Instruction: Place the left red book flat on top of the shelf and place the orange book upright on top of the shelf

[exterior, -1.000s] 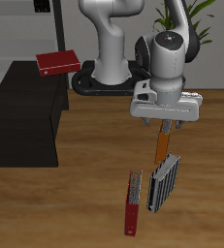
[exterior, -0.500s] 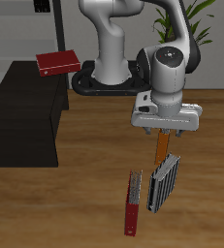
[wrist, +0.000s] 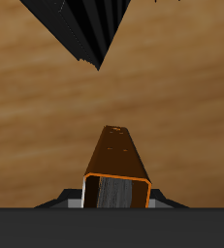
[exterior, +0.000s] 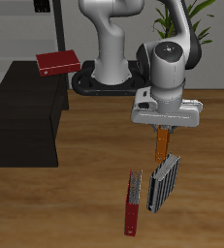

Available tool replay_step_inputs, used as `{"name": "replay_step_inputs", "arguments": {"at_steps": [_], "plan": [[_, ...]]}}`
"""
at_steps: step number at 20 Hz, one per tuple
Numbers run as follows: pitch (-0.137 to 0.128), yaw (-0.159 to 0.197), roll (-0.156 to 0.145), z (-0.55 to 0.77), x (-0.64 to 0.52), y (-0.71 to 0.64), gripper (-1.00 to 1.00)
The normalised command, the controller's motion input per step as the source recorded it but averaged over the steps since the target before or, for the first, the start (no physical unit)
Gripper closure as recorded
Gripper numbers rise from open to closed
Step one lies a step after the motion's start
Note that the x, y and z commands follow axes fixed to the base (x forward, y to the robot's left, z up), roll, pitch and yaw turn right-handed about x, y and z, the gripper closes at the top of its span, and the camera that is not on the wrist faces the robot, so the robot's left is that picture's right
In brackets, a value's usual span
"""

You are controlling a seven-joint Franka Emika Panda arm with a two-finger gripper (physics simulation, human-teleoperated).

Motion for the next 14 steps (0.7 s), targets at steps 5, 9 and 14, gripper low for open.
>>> {"name": "replay_step_inputs", "arguments": {"at_steps": [5,9,14], "plan": [[-0.004,0.021,0.012,0.52,-0.17,-0.2,1.0],[-0.03,0.041,0.014,0.67,-0.12,-0.41,1.0],[-0.036,0.037,-0.026,1.03,-0.18,-0.8,1.0]]}}
